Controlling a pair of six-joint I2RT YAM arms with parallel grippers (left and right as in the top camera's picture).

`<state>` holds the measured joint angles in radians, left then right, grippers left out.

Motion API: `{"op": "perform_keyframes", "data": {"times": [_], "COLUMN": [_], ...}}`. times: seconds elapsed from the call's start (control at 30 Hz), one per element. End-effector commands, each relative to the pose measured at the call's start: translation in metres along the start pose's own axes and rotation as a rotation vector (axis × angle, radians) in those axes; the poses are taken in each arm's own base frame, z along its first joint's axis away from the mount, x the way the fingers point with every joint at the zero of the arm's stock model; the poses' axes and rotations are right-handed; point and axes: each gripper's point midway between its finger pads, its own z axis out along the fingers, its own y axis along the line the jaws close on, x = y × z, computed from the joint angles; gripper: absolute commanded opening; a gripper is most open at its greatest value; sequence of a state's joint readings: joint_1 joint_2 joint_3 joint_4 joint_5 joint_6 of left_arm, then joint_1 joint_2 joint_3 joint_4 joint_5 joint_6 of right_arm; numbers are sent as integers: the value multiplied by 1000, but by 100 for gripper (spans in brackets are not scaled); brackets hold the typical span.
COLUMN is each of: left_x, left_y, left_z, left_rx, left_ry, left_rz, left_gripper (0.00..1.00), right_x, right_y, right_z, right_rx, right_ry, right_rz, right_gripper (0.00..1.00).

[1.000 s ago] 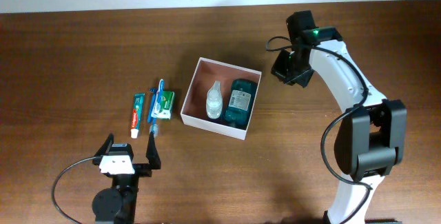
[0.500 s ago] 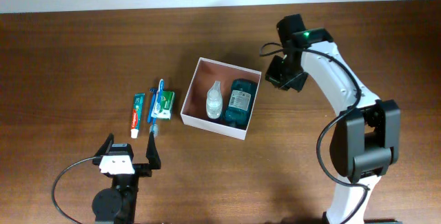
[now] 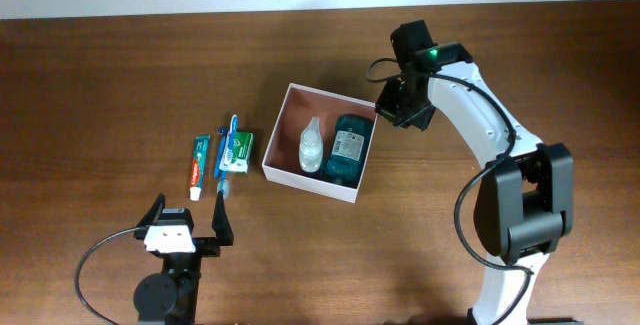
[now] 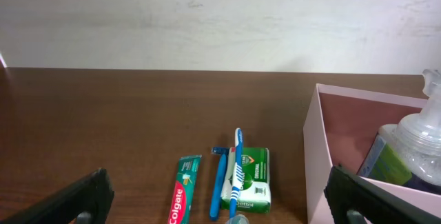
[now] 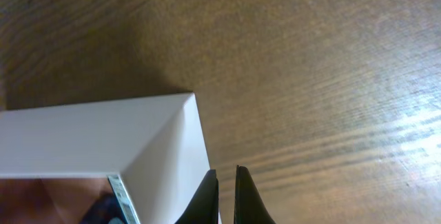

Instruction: Pack container

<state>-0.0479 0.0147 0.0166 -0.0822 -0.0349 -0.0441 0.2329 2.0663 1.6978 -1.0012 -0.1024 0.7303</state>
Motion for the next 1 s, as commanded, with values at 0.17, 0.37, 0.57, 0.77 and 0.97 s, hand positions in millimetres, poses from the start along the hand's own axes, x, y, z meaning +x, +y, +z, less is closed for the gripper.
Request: {"op": "perform_keyframes", "data": {"times": [0.17,0.37,0.57,0.77,0.97], "left_x": [2,2,2,2,2], "left_y": [2,2,3,2,2], "left_z": [0,0,0,0,0], "left_rx": [-12,-12,-12,-11,-12], "left_ry": [-2,-2,-2,-2,-2], "left_rz": [18,18,18,18,18], "left_gripper": [99,100,99,99,99], "right_x": [1,-2,-1,1,0], "right_y": [5,10,13,18,21], "right_z": [9,9,9,8,8], "right_rx": [-17,-43,-58,-85,-99], "right_ry": [13,3,10,26,22], "right_rz": [8,6,4,3,1], "right_gripper": [4,4,4,4,4]}}
